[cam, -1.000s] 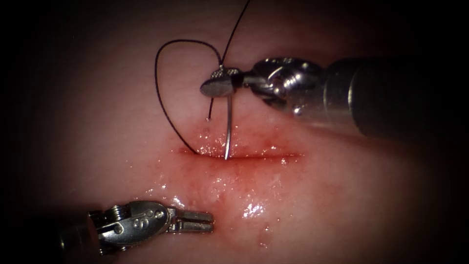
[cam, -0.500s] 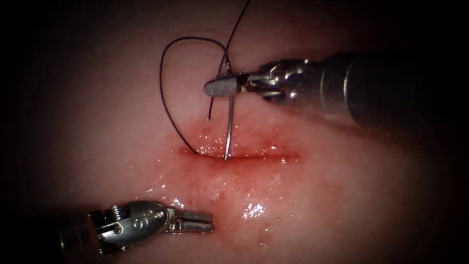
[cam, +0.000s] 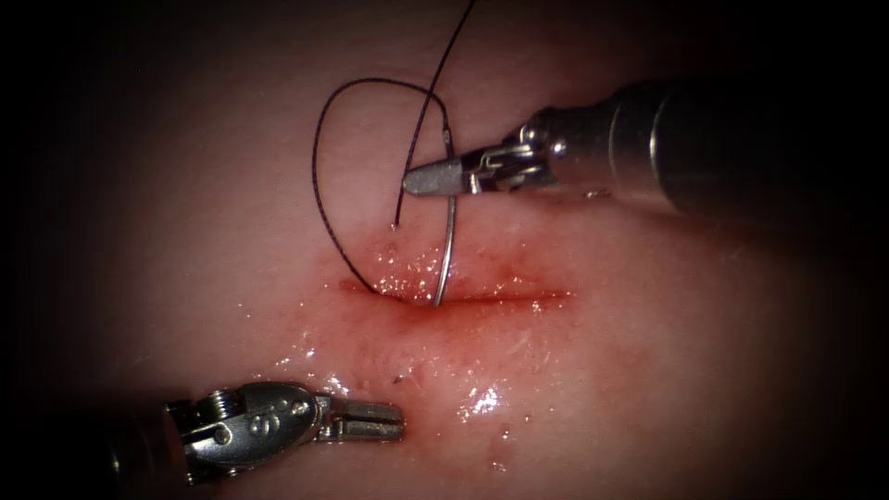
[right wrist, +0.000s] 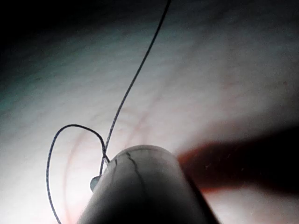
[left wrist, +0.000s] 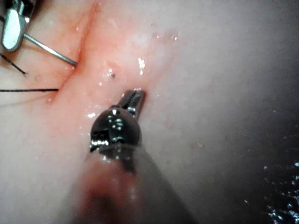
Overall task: Wound Closure
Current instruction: Use the right needle driver to puncture the needle through the top of the cut
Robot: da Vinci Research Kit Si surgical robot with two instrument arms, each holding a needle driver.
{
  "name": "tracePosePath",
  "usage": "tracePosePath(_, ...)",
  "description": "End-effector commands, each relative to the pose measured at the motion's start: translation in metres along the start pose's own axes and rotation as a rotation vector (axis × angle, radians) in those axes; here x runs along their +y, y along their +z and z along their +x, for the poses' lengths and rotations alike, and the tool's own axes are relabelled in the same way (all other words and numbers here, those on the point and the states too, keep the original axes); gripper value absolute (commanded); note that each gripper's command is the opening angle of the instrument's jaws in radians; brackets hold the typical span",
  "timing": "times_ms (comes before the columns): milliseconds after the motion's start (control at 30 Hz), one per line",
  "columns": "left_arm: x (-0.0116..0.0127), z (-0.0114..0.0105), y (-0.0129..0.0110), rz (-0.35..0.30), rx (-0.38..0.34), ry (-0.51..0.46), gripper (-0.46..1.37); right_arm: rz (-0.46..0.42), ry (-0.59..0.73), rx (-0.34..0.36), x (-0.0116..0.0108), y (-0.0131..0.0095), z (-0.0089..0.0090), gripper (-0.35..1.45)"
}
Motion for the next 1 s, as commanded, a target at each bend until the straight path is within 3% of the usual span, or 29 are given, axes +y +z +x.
tracePosePath(33,0.0,0.0,0.0,-0.004,0.0,0.0,-0.1,0.012,0.018,-0.011,0.0002,0.0001,-0.0002,-0.35)
tracePosePath(233,-0.0001,0.0001,-0.0001,0.001,0.001,-0.007,-0.1,0.053,0.085,-0.037,0.0012,0.0012,-0.0022,-0.35)
tracePosePath(633,-0.0007,0.0,-0.0006,0.024,0.005,-0.01,-0.12,0.063,0.152,-0.073,0.002,0.0029,-0.0082,-0.35)
tracePosePath(767,-0.0008,0.0001,-0.0007,0.028,0.005,-0.006,-0.12,0.039,0.163,-0.089,0.0018,0.0032,-0.0102,-0.35)
tracePosePath(1000,-0.0009,0.0004,-0.0009,0.039,0.006,-0.005,-0.14,-0.007,0.162,-0.088,0.0016,0.0028,-0.0117,-0.35)
